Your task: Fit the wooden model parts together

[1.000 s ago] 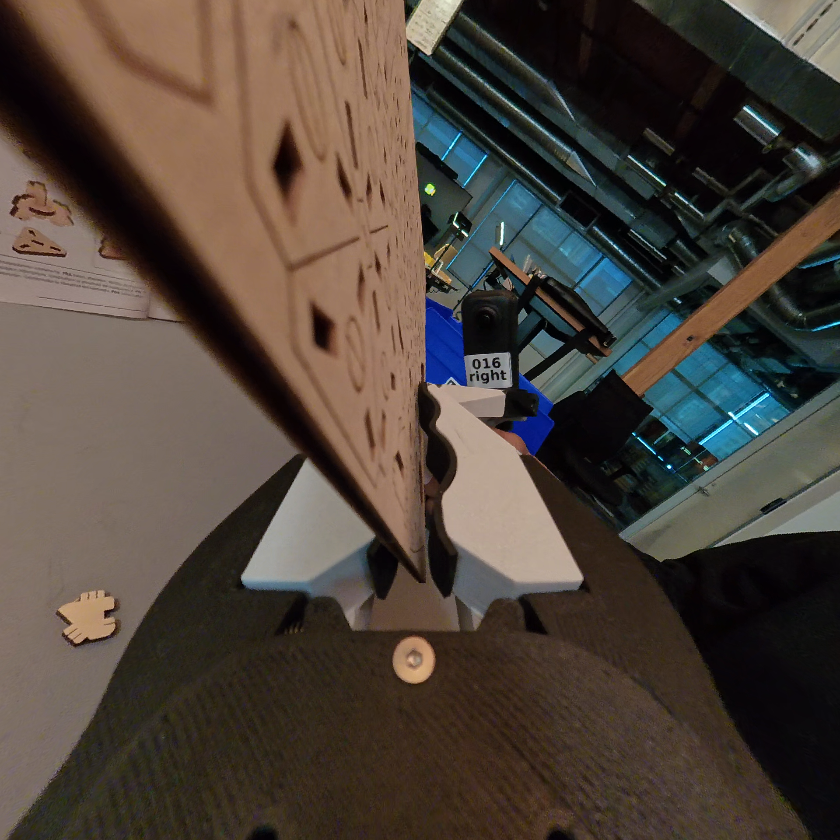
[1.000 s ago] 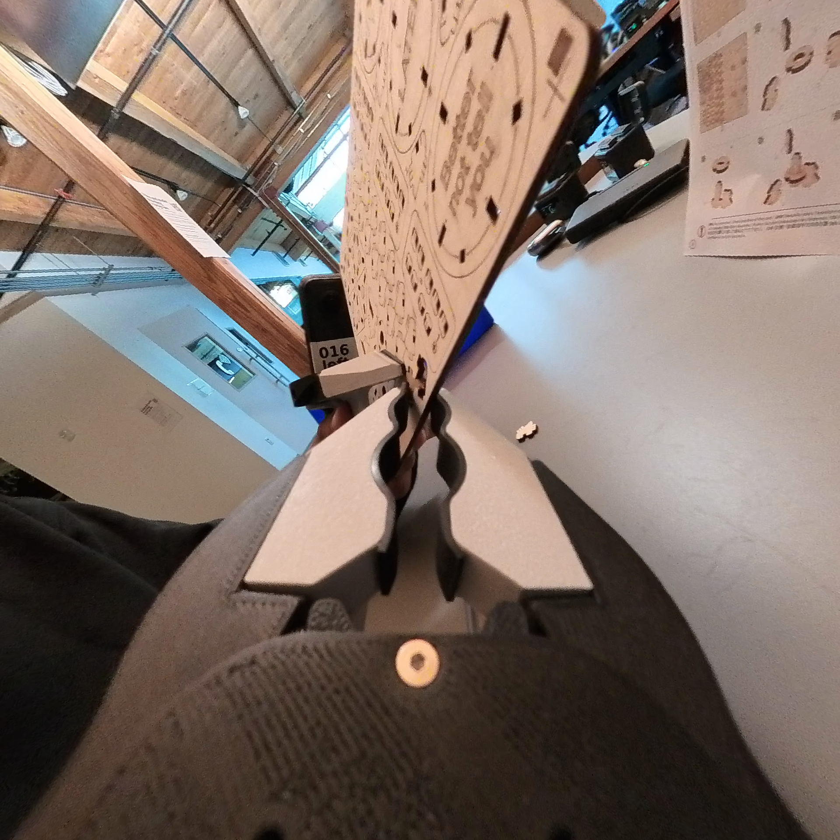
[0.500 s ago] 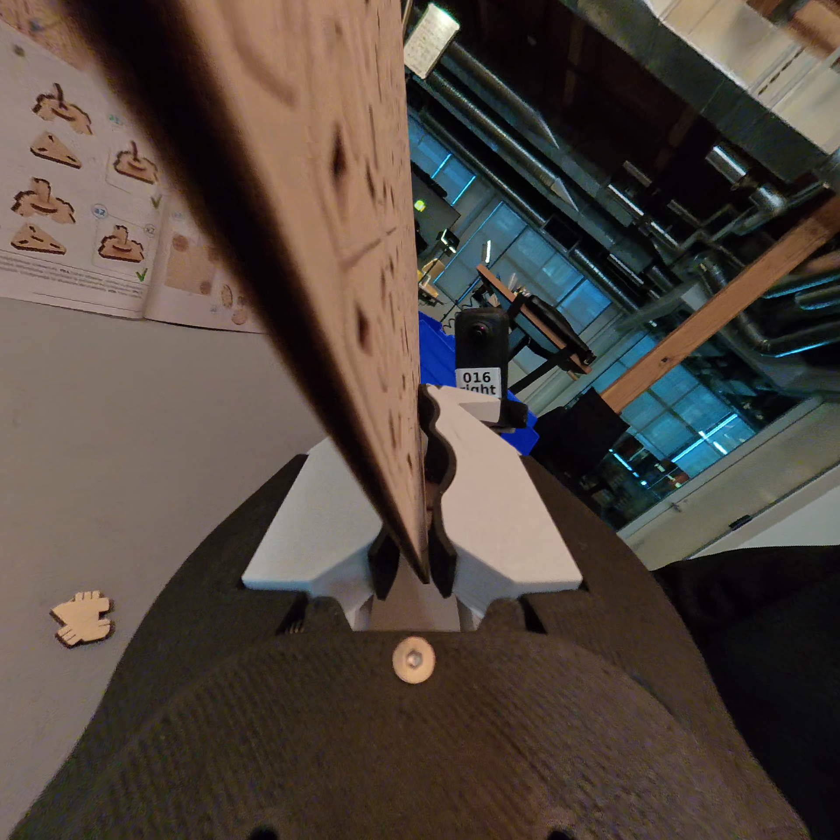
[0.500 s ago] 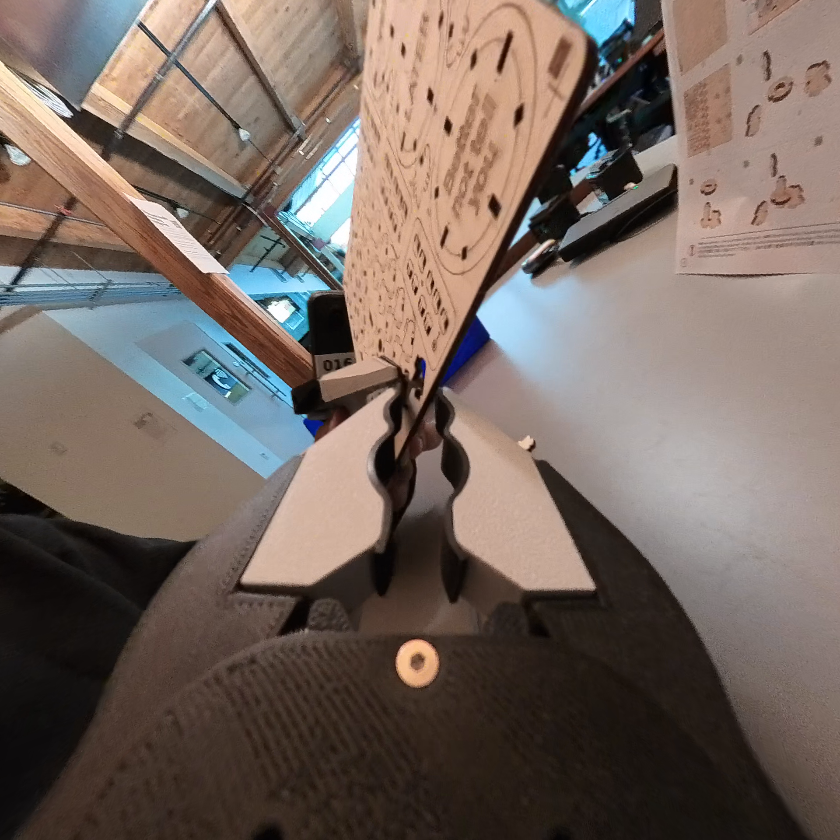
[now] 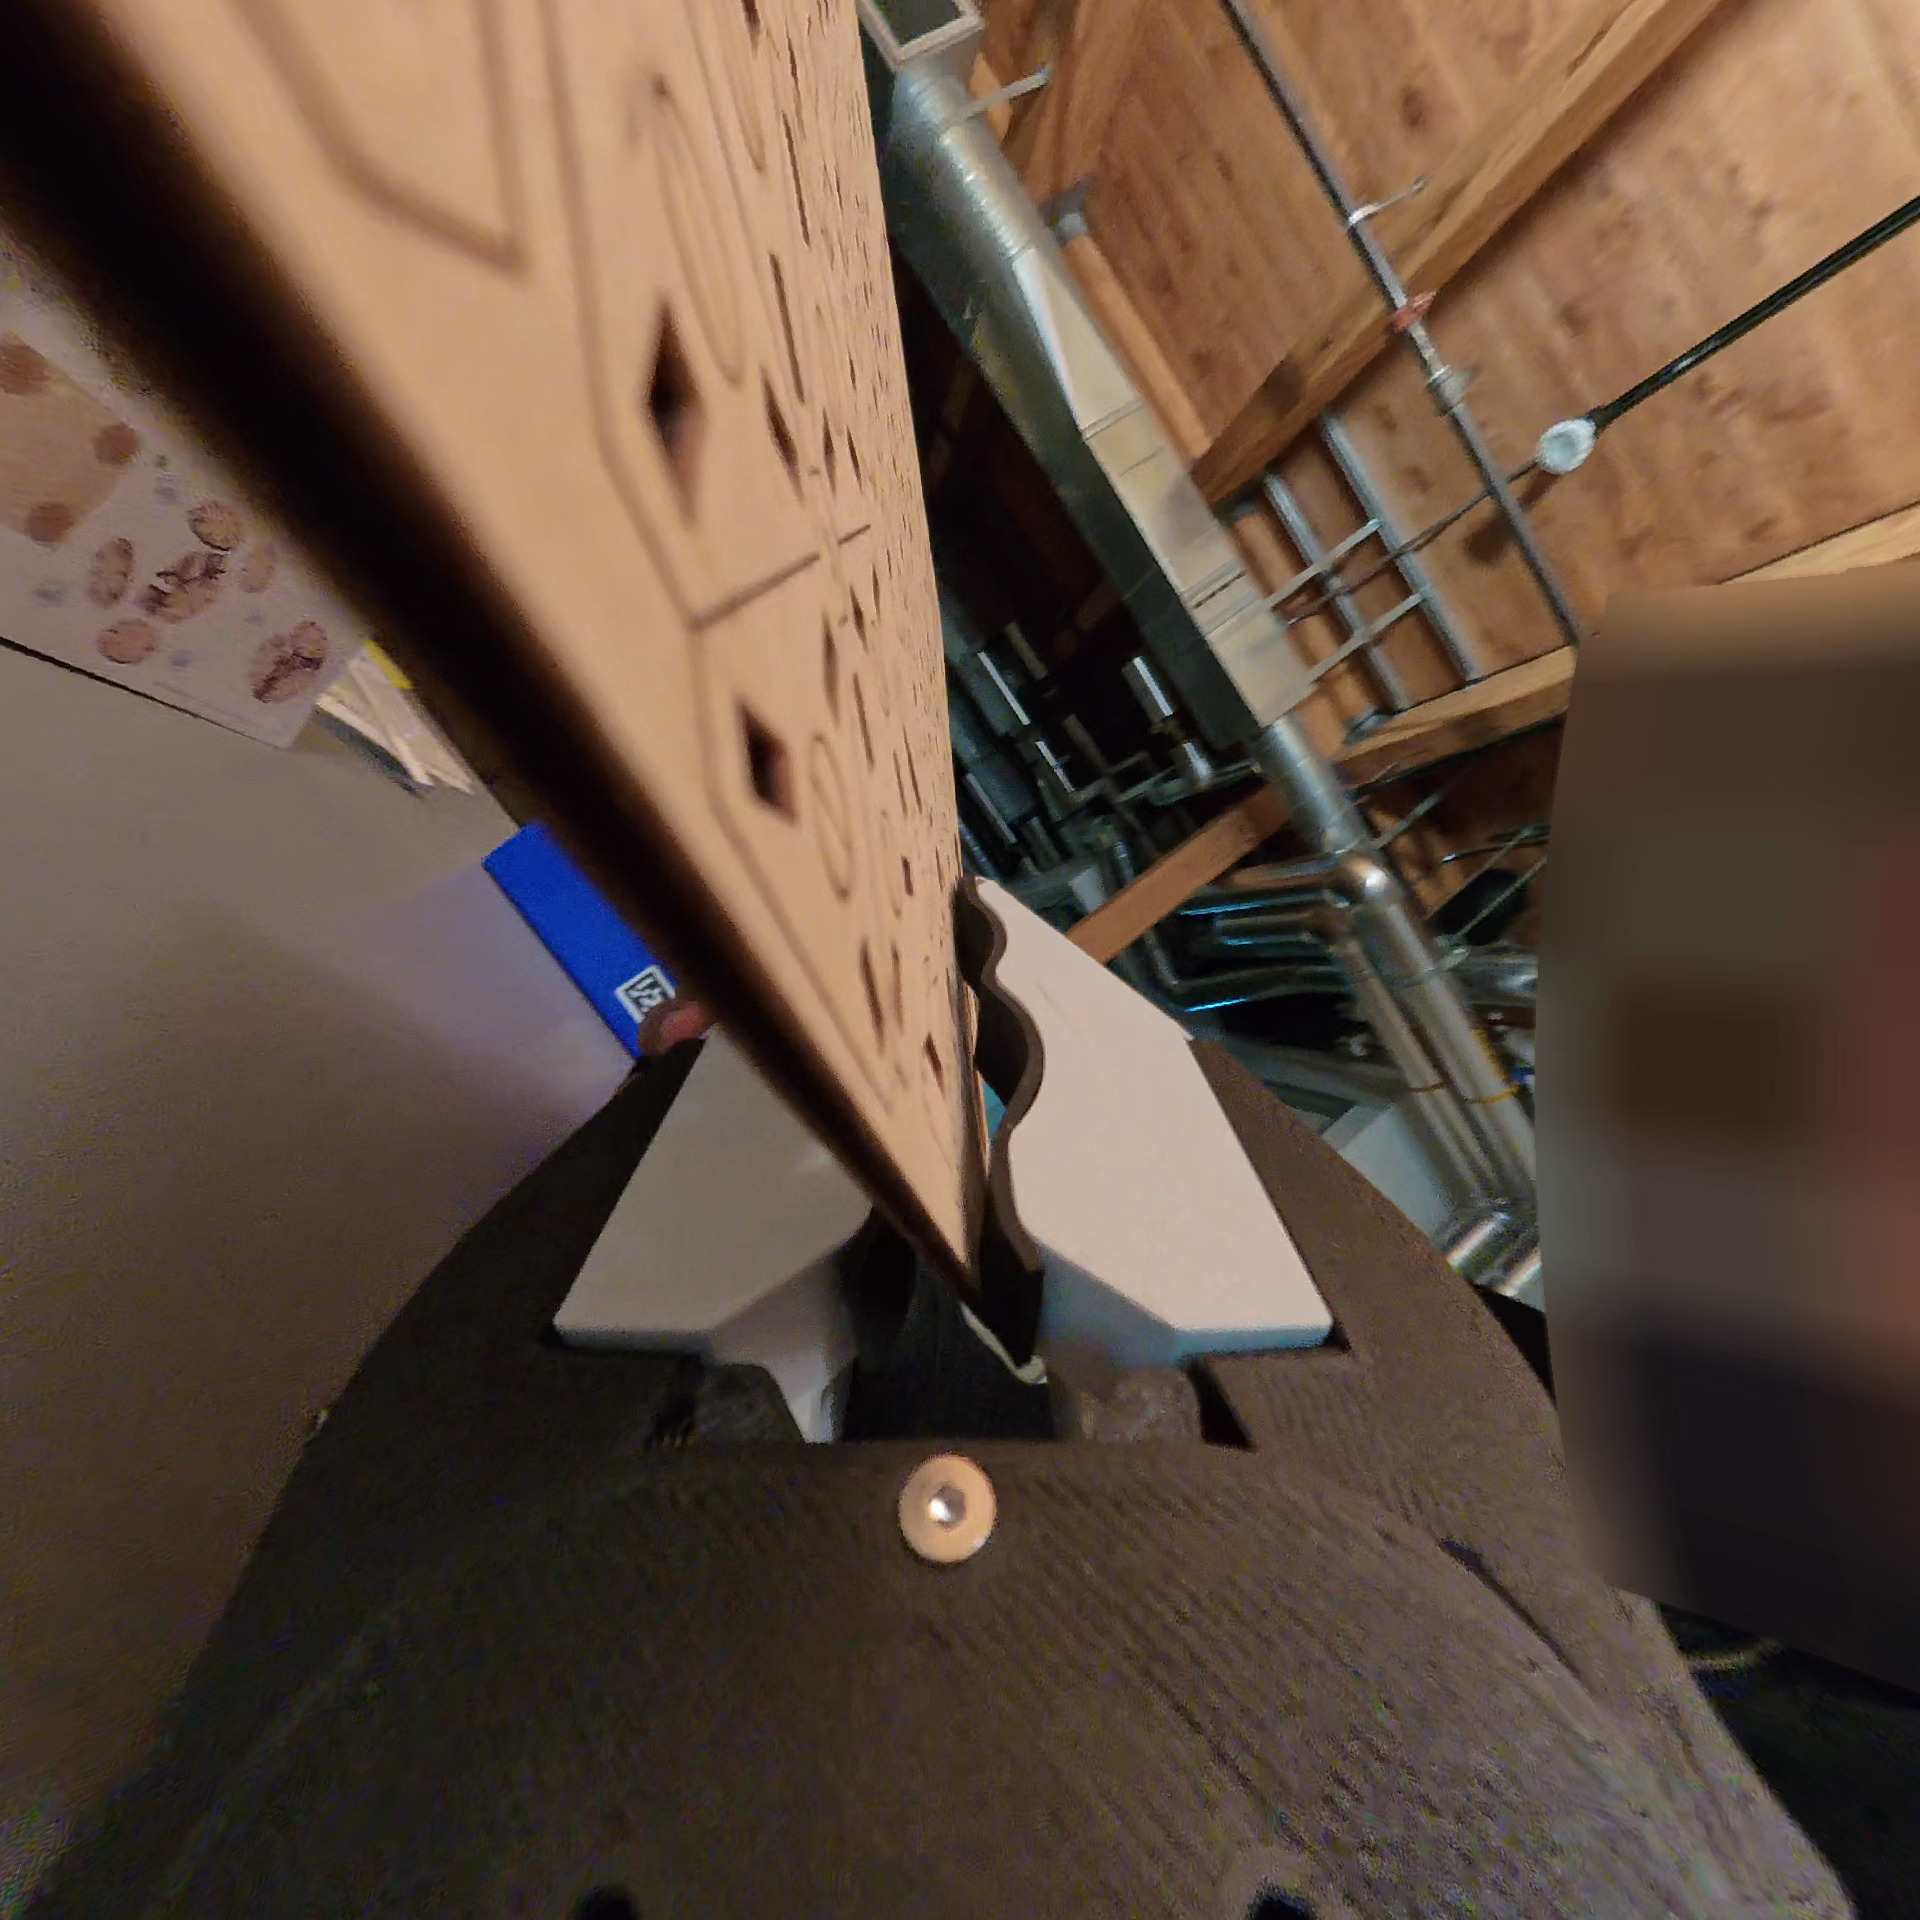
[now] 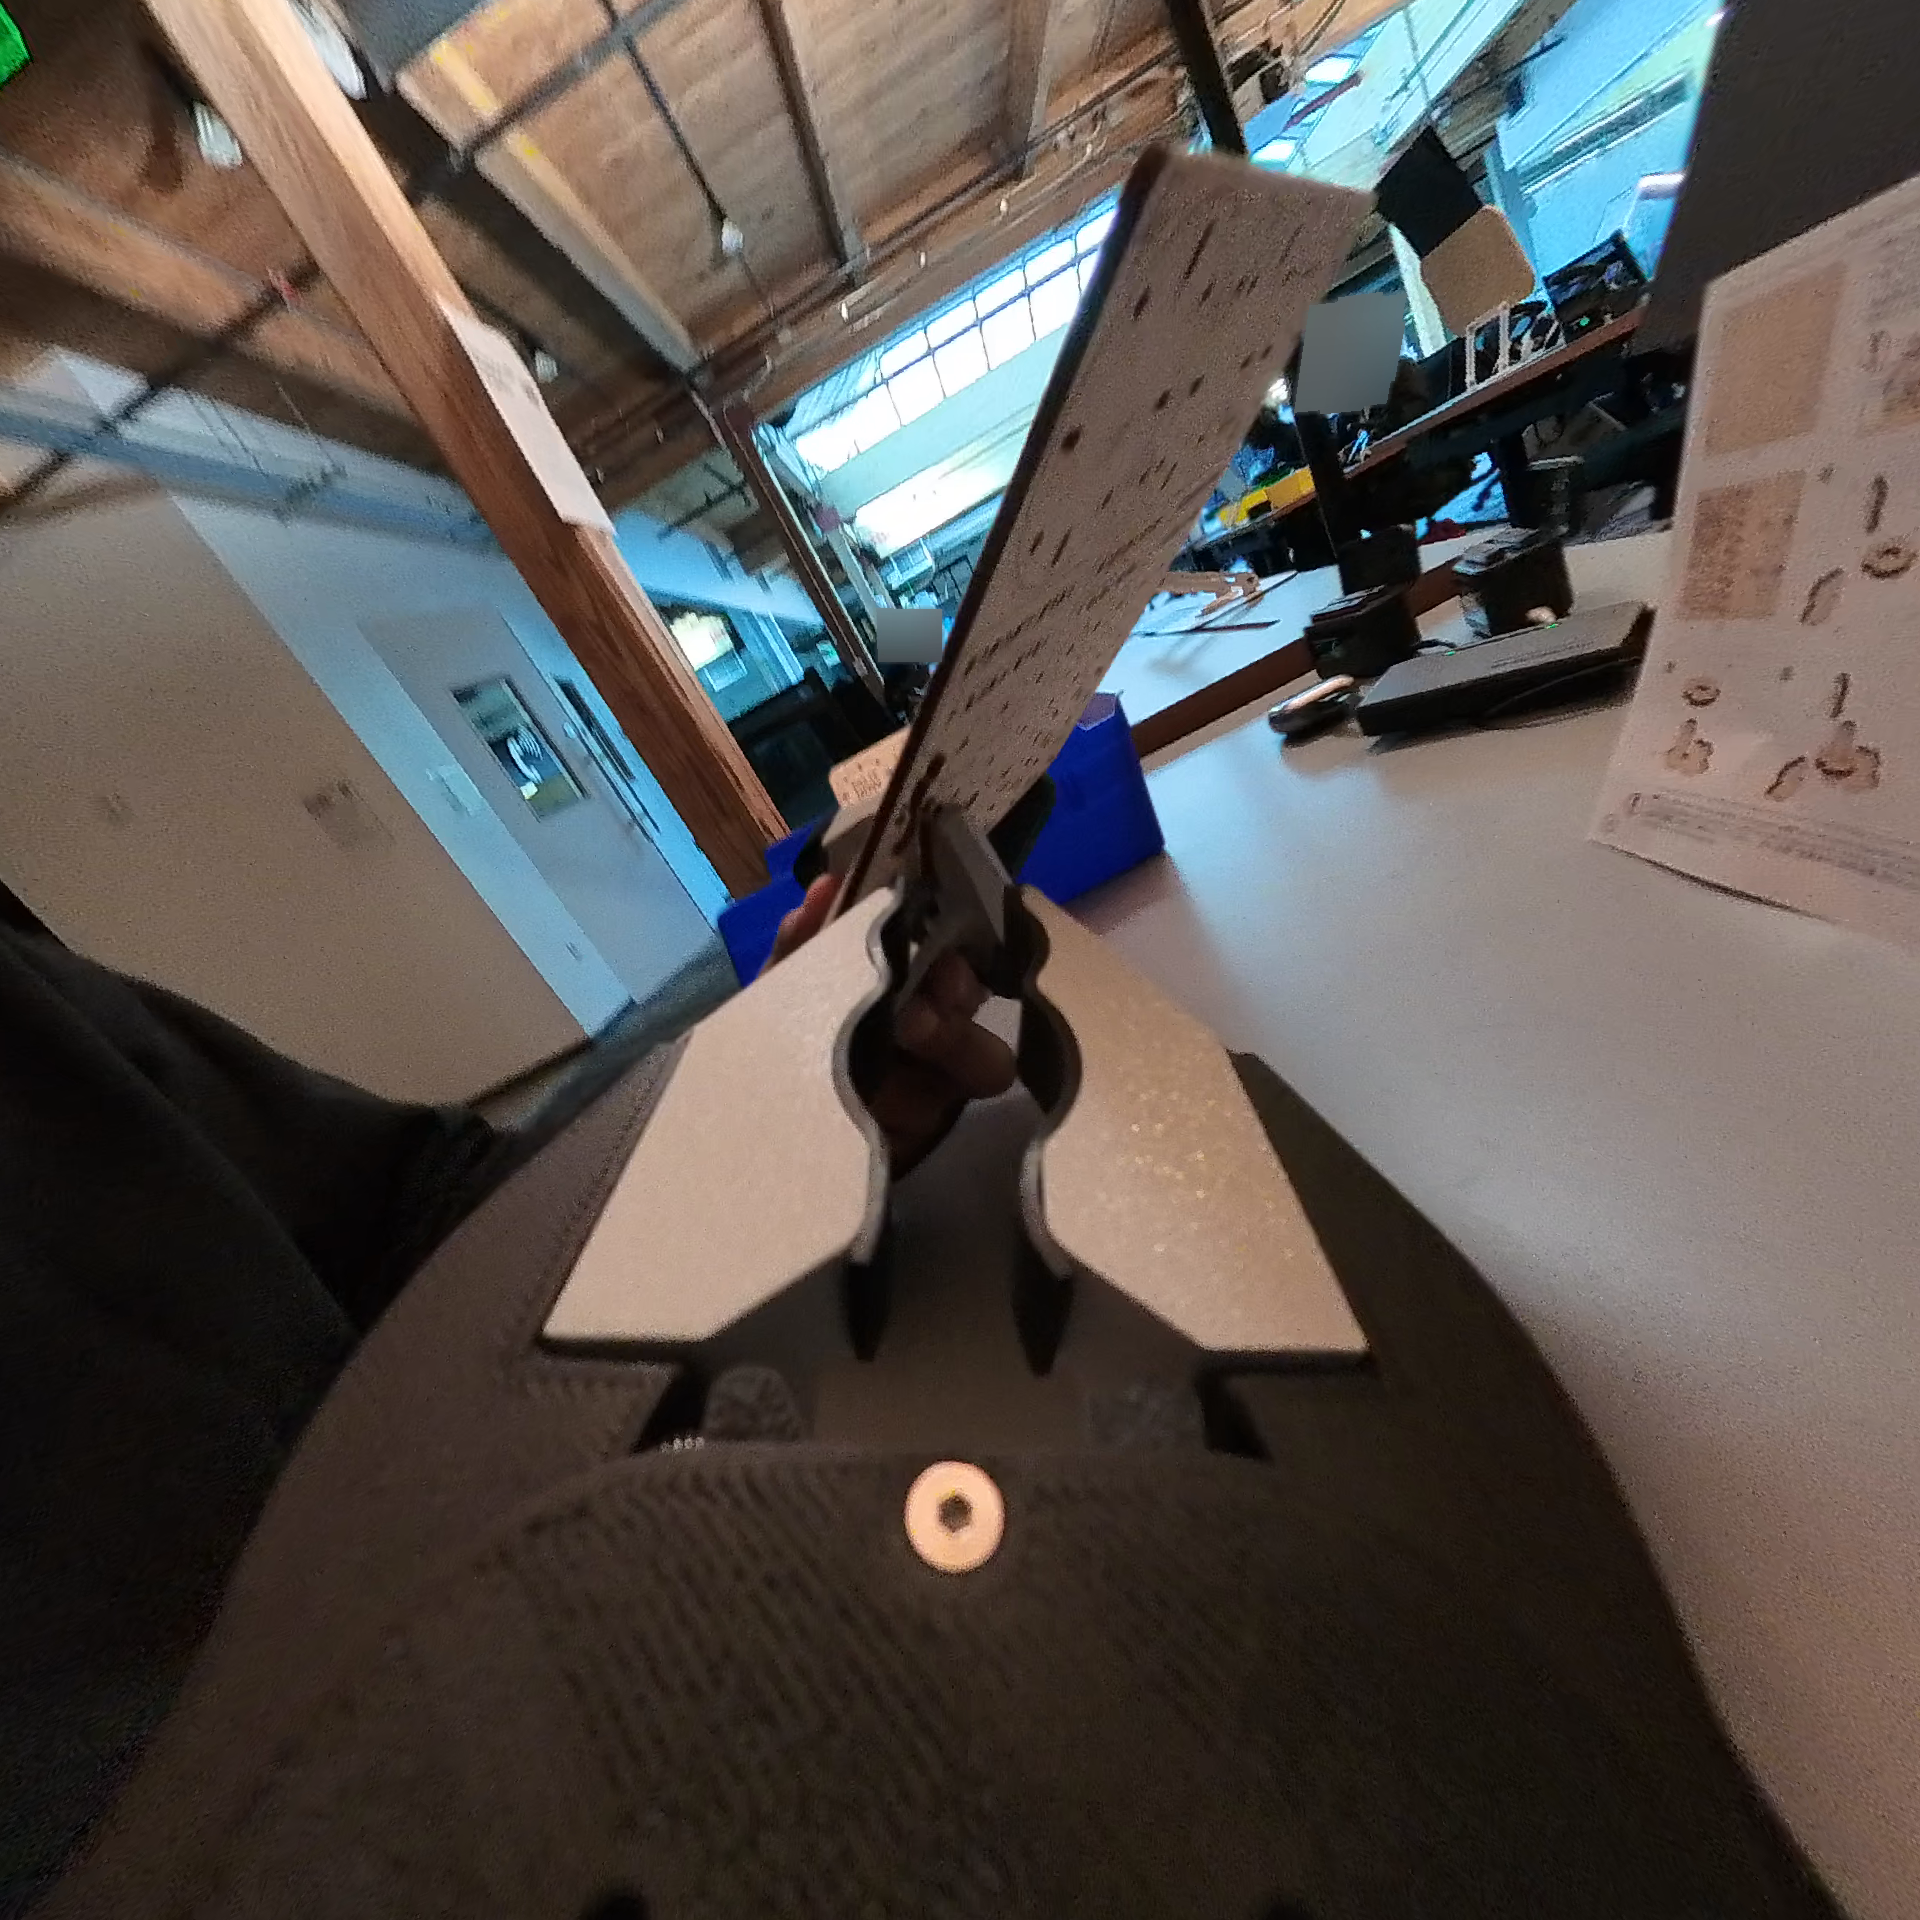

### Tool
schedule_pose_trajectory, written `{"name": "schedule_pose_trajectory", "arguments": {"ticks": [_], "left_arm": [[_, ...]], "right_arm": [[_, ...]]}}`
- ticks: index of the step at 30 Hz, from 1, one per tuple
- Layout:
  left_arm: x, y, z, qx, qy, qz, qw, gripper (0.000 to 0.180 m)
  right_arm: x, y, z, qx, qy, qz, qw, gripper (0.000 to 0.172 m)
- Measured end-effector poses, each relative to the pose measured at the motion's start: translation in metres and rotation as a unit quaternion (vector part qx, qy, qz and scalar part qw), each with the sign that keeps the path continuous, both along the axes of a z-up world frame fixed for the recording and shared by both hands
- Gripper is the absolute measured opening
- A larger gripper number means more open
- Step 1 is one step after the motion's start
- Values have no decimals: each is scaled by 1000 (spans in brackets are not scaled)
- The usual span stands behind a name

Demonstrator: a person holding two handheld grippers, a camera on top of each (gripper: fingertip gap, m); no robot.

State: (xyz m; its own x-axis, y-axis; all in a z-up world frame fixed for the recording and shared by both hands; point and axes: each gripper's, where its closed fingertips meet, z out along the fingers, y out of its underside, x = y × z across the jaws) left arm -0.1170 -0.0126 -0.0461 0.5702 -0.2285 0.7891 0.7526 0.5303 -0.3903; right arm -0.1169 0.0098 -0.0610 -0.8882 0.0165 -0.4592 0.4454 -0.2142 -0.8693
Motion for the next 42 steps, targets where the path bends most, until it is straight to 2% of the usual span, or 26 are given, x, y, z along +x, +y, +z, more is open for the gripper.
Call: {"name": "schedule_pose_trajectory", "arguments": {"ticks": [5, 11, 16, 19, 22, 28, 30, 32, 35, 39, 42], "left_arm": [[5, 3, 2, 5, 4, -23, 1000, 0], [14, 12, 3, 5, 8, -57, 998, 0], [19, 15, 4, 15, 5, -88, 996, 2], [23, 18, 5, 15, 11, -96, 995, 2], [22, 16, 6, 15, 15, -92, 995, 2], [27, 17, 11, 26, 30, -98, 994, 1], [28, 10, 21, 70, 31, -106, 991, 3], [21, -1, 22, 89, 20, -88, 992, 1], [10, -7, 15, 49, 21, -46, 998, 3], [0, -9, 6, -12, 29, 11, 999, 2], [-7, -9, -6, -66, 22, 40, 997, 0]], "right_arm": [[6, -11, -13, 88, 132, -45, 986, 23], [18, -11, 4, 74, 249, -92, 961, 24], [24, -12, 8, 49, 271, -94, 957, 12], [25, -10, 10, 31, 251, -81, 964, 11], [28, -12, 10, 20, 223, -60, 973, 2], [33, -9, 15, -36, 86, 38, 995, 0], [38, -7, 18, -59, 36, 86, 994, 0], [37, -4, 19, -69, 17, 101, 992, 1], [22, -5, 3, -11, 7, 64, 998, 0], [-6, -5, -41, 121, -31, -8, 992, 1], [-7, -3, -62, 157, -102, 8, 982, 0]]}}
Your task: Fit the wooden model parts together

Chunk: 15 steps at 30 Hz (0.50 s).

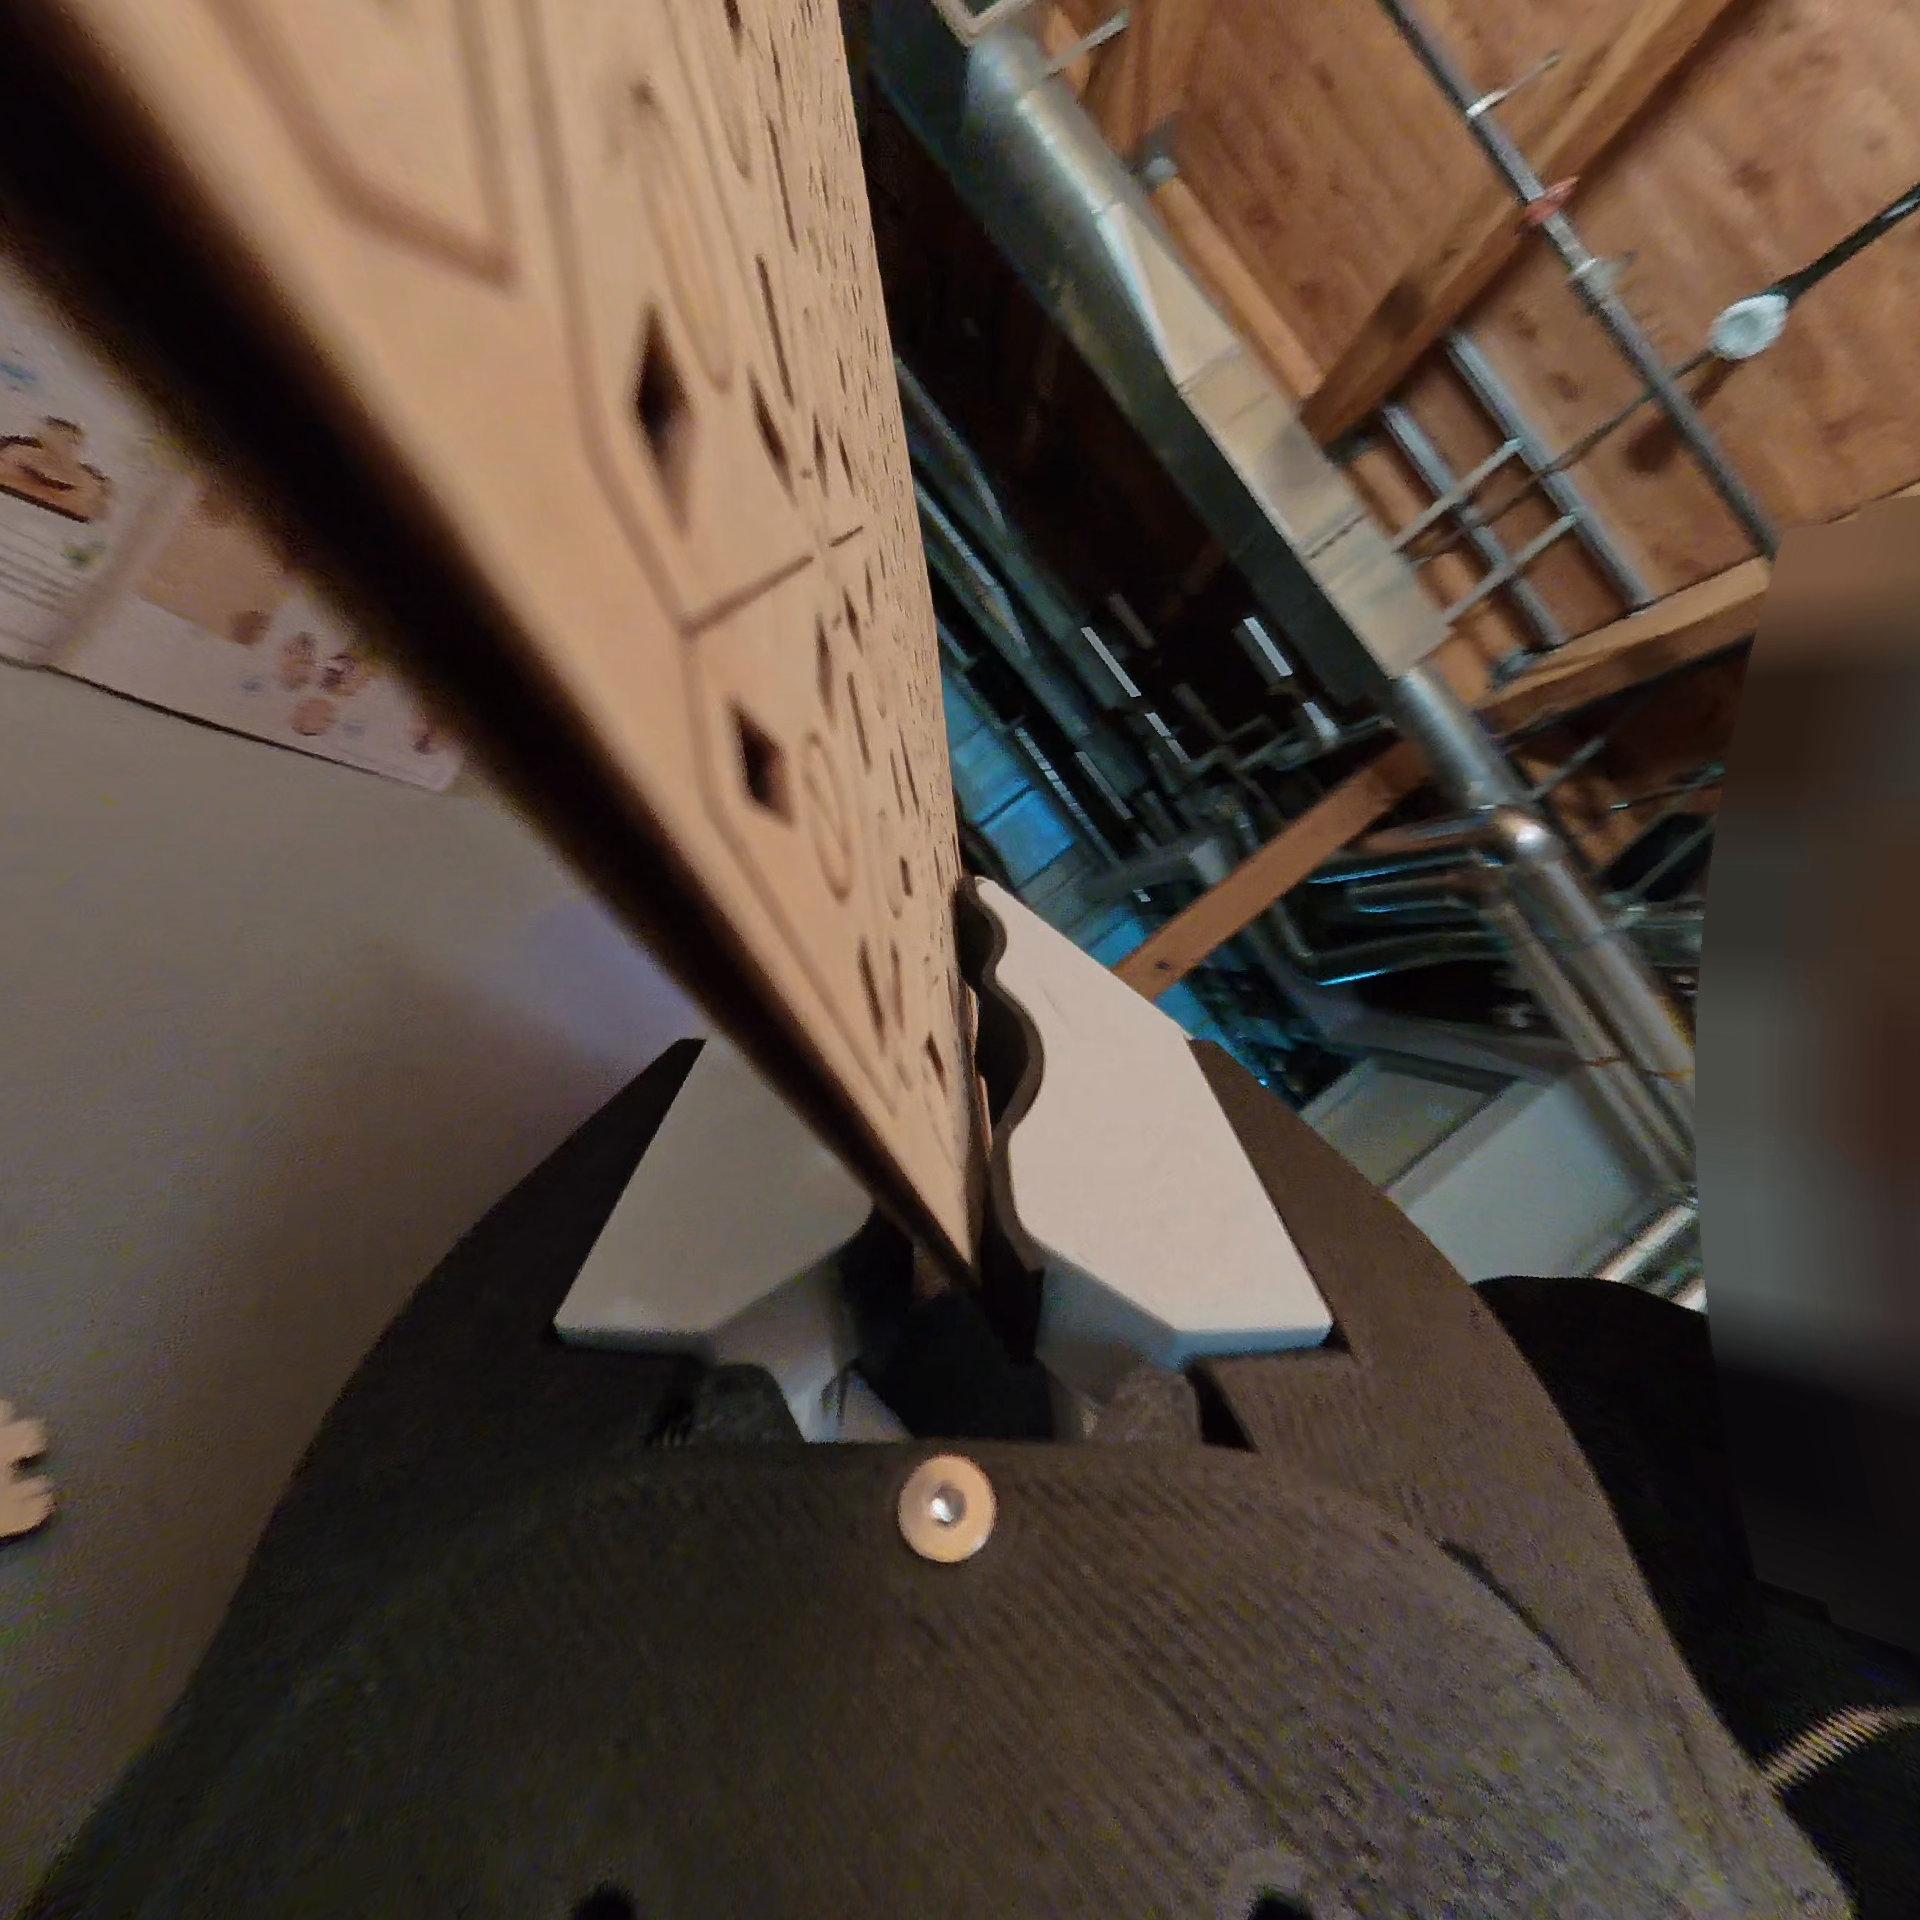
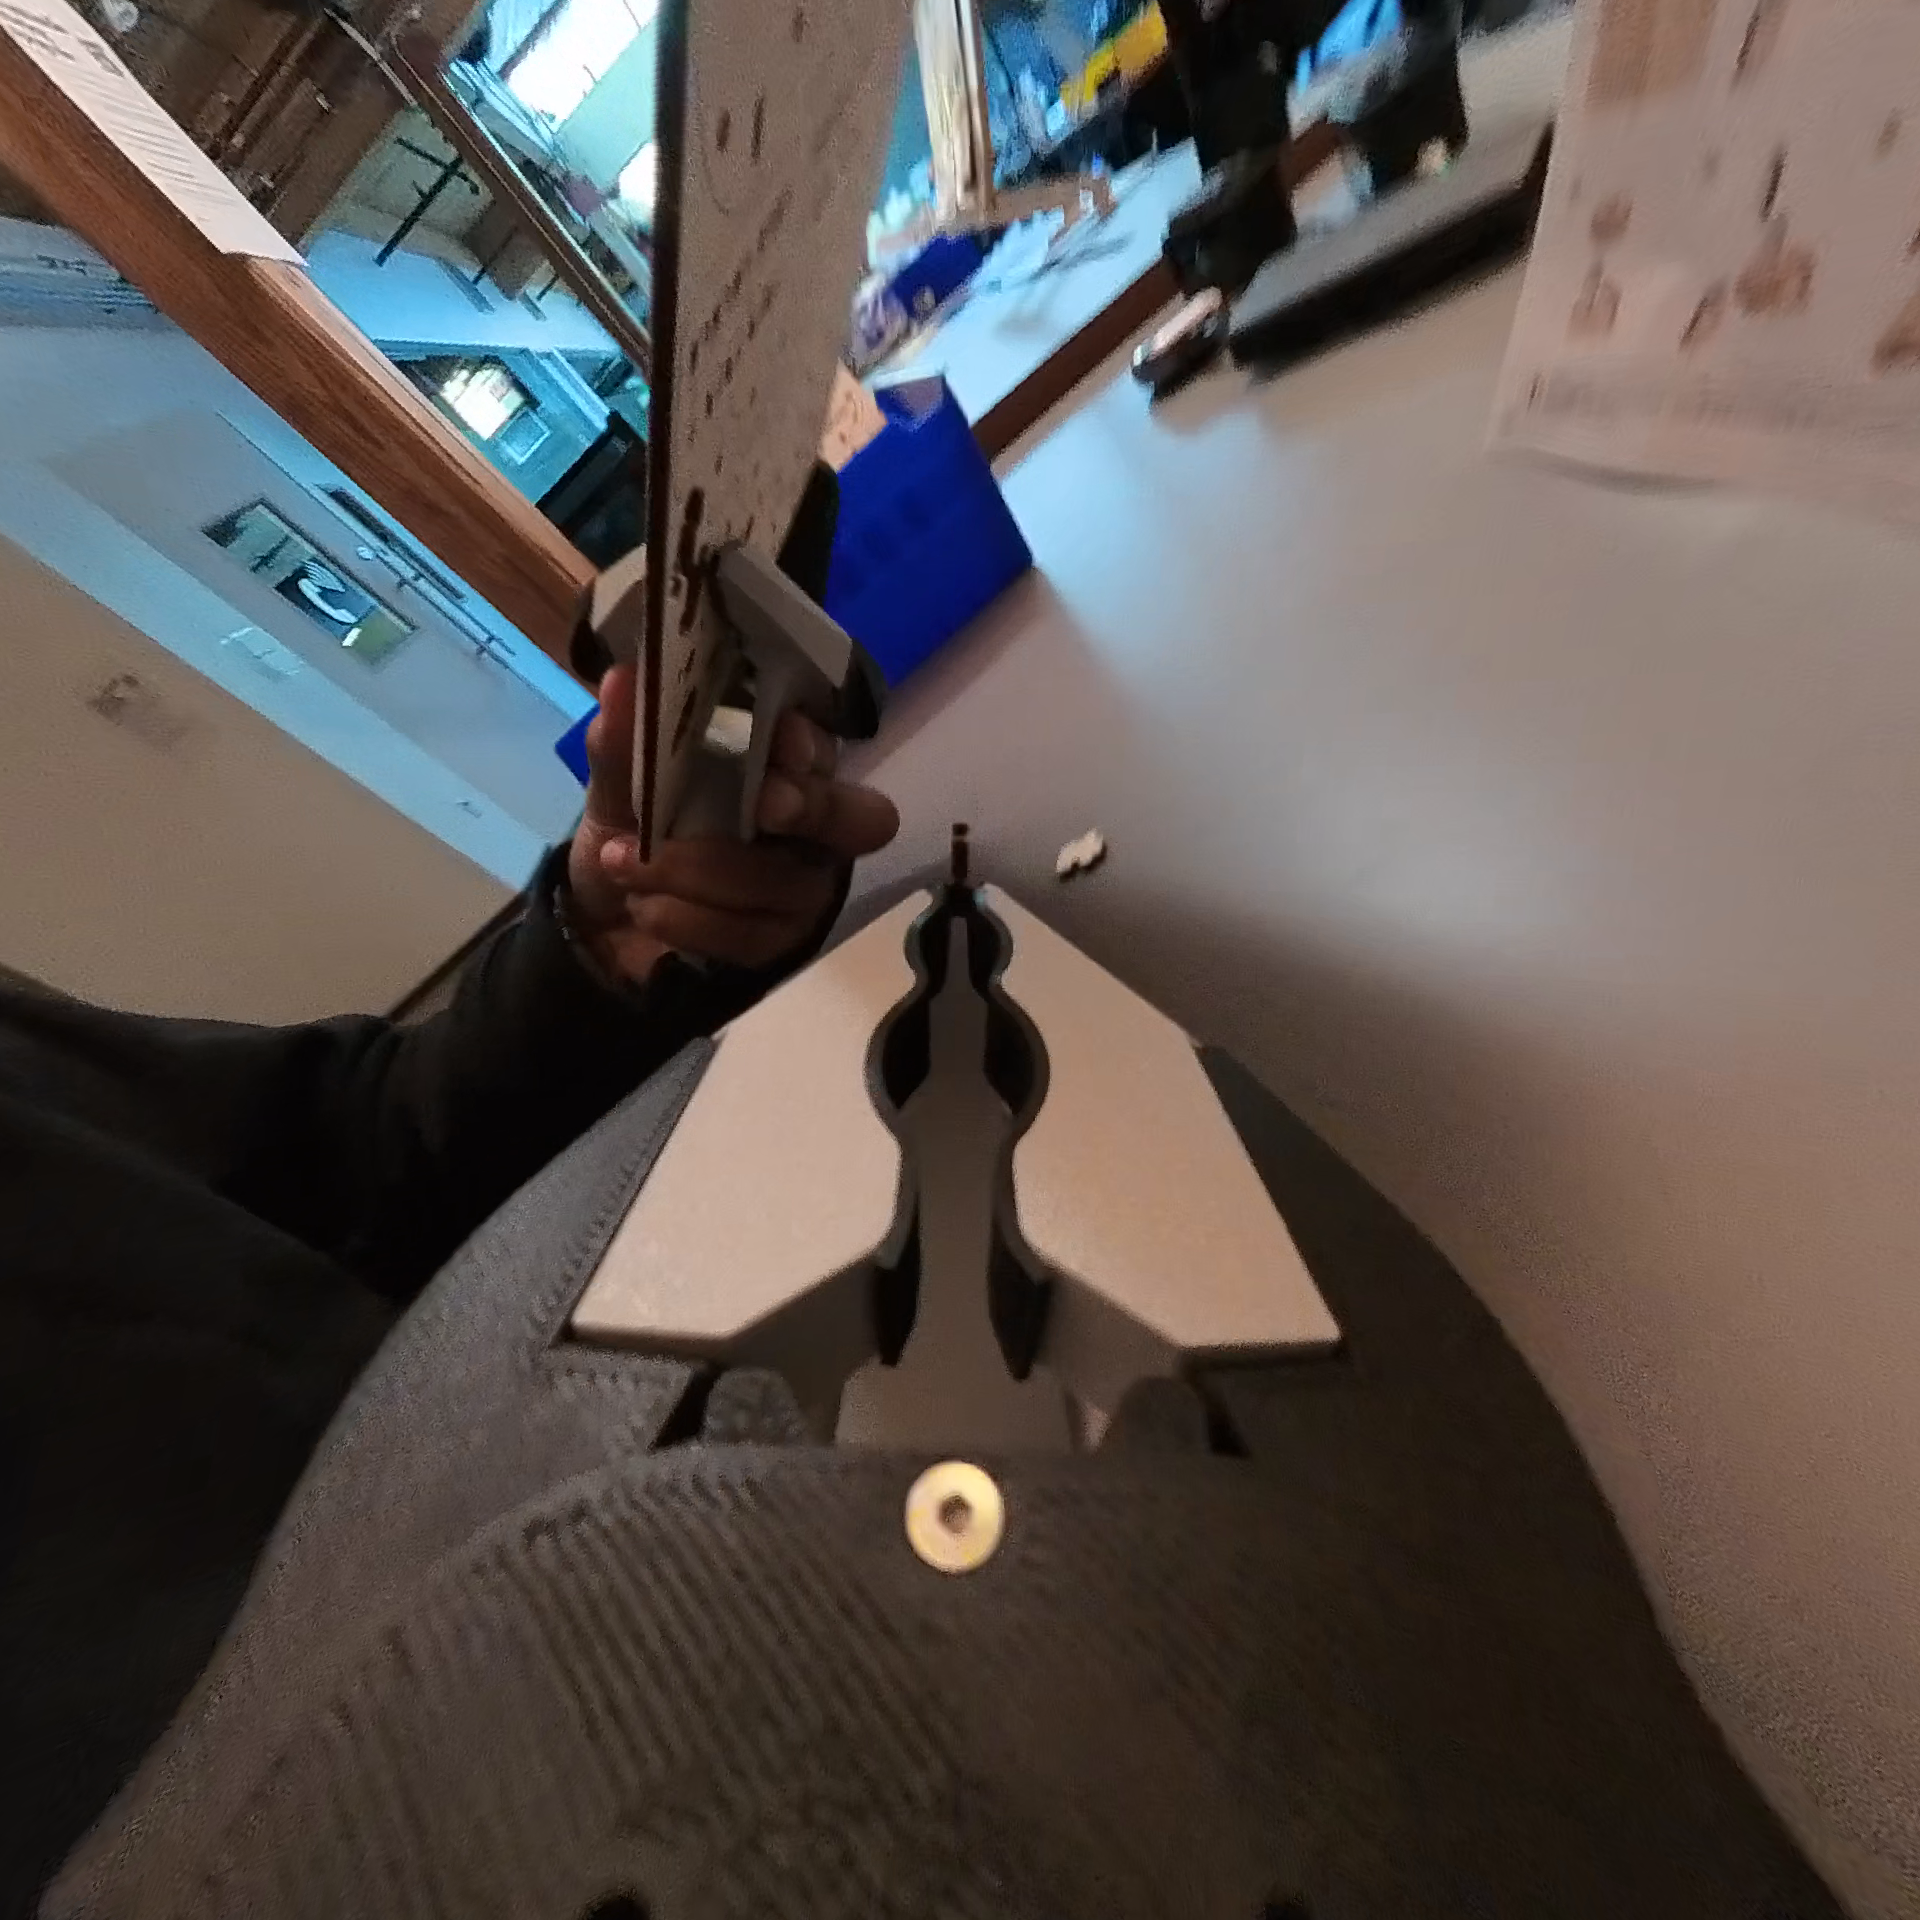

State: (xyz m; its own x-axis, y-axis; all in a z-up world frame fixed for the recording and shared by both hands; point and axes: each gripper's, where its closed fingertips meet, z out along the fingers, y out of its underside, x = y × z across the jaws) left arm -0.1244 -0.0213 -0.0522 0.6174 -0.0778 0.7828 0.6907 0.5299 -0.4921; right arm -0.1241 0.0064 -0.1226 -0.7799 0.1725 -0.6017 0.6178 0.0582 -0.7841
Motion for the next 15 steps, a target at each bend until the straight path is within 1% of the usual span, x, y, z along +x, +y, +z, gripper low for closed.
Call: {"name": "schedule_pose_trajectory", "arguments": {"ticks": [2, 6, 9, 11, 15], "left_arm": [[-4, -1, -6, -27, -2, 18, 999, 2], [-11, -6, -12, -65, 3, 53, 996, 0], [-14, -10, -14, -82, 6, 68, 994, 0], [-15, -10, -15, -89, 7, 72, 993, 0], [-14, -9, -16, -92, 8, 71, 993, 0]], "right_arm": [[5, -1, -11, 14, -49, 22, 998, 0], [8, -3, -25, 34, -105, 43, 993, 1], [2, 1, -23, 30, -100, 25, 994, 1], [-2, 5, -26, 45, -95, 14, 994, 1], [-8, 11, -40, 96, -85, -8, 992, 13]]}}
